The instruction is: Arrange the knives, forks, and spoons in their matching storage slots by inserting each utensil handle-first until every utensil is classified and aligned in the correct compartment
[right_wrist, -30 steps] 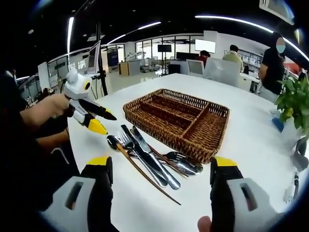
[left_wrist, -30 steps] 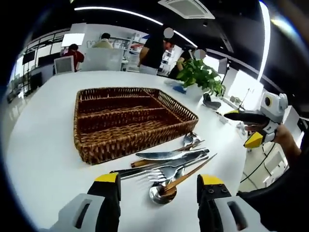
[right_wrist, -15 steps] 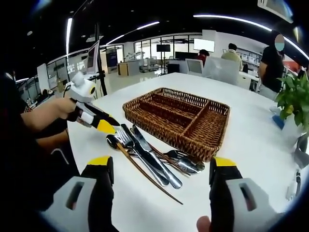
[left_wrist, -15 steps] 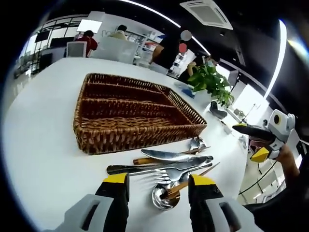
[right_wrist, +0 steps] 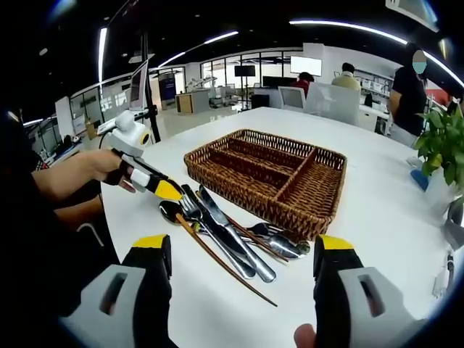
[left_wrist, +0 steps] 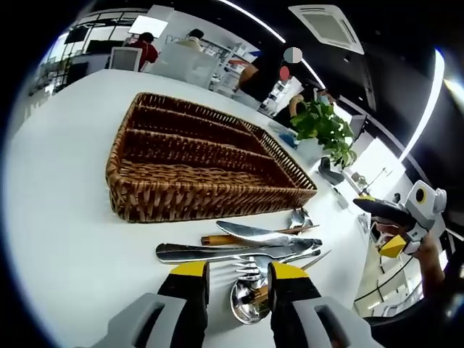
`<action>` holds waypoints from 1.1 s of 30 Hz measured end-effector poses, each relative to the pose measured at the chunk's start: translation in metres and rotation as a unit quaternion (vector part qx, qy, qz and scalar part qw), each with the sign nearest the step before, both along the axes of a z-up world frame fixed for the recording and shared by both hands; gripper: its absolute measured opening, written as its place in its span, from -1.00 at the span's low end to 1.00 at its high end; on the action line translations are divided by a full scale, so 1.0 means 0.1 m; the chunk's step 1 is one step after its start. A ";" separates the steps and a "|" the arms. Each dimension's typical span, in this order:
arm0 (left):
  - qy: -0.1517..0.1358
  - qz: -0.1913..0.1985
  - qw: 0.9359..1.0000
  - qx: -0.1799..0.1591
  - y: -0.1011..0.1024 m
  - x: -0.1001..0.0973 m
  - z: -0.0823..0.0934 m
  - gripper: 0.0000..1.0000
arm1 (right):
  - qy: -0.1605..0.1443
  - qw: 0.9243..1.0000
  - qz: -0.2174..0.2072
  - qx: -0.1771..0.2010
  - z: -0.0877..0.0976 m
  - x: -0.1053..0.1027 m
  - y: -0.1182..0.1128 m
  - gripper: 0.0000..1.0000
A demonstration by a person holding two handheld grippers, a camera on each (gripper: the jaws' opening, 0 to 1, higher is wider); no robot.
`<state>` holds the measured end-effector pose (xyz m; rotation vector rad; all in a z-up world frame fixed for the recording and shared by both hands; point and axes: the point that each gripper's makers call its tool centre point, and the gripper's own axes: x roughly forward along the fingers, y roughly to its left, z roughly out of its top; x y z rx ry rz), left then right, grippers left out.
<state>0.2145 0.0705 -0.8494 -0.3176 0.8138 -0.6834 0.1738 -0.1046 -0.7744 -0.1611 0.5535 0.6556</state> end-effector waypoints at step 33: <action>0.017 -0.043 0.999 0.004 -0.10 -0.01 -0.09 -0.82 | 0.002 1.000 -0.013 0.002 -0.05 -0.03 -0.06 0.60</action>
